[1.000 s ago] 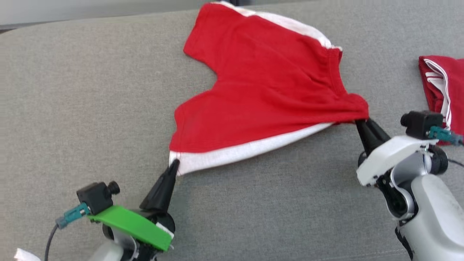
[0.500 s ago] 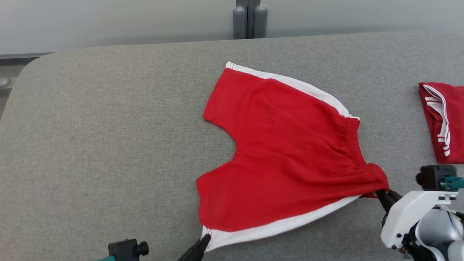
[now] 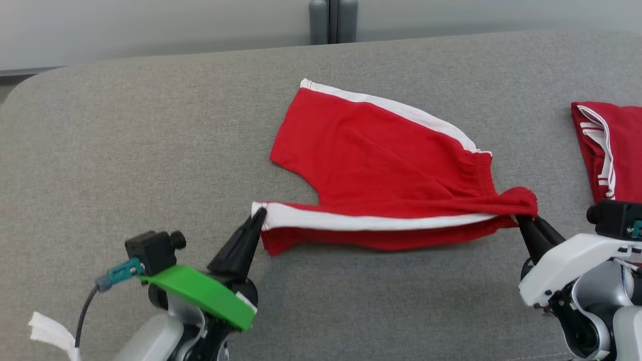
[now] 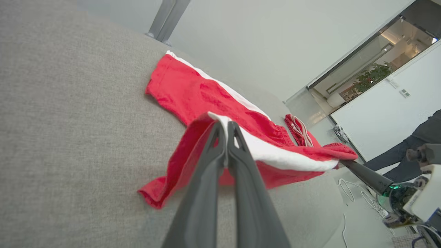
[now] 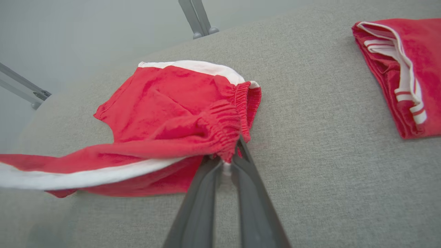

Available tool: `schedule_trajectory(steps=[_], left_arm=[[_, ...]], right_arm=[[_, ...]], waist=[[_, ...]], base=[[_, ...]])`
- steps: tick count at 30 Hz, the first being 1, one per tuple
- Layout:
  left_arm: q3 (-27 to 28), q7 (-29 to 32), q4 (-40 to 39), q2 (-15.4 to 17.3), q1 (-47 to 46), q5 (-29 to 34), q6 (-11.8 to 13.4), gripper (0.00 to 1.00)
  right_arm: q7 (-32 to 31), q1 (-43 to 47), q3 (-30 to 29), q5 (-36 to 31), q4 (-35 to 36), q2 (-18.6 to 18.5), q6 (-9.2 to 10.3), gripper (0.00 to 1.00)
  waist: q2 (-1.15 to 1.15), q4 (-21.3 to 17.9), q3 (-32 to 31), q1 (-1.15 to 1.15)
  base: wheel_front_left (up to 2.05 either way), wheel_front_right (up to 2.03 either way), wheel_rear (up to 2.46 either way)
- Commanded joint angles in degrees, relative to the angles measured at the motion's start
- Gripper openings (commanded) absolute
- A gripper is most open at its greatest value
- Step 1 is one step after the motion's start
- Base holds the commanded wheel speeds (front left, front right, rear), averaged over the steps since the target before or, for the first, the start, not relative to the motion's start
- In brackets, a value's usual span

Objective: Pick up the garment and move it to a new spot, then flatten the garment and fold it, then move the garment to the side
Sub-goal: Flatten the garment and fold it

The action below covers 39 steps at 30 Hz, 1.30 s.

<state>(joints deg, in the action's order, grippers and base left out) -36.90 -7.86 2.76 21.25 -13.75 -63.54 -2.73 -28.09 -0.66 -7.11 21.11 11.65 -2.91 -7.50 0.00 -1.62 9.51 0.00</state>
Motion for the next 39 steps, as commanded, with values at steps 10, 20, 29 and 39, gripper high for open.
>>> schedule_trajectory(steps=[10,20,29,39], left_arm=[[2.14,-2.49,11.76,-3.64,-15.91,4.37,-1.34,0.00],[2.11,-1.70,21.24,-5.74,-28.70,7.37,-1.57,0.00],[1.76,-2.02,28.35,-7.52,-37.00,9.83,-0.39,0.00],[0.34,-1.57,36.11,-8.75,-42.97,12.86,2.17,0.00]], right_arm=[[10.89,-9.93,1.58,8.76,-10.66,-0.04,0.03,0.00],[21.42,-18.25,8.28,15.62,-19.64,-0.04,0.03,0.00],[31.89,-23.81,11.63,20.08,-24.25,-0.06,0.03,0.00],[39.12,-26.92,14.59,24.61,-28.43,-0.04,0.03,0.00]], waist=[[0.00,-3.28,5.87,0.00],[0.00,-6.24,12.12,0.00],[0.00,-8.08,15.69,0.00],[0.00,-9.91,17.35,0.00]], base=[[0.00,0.00,0.00],[0.00,0.00,0.00],[0.00,0.00,0.00],[0.00,0.00,0.00]])
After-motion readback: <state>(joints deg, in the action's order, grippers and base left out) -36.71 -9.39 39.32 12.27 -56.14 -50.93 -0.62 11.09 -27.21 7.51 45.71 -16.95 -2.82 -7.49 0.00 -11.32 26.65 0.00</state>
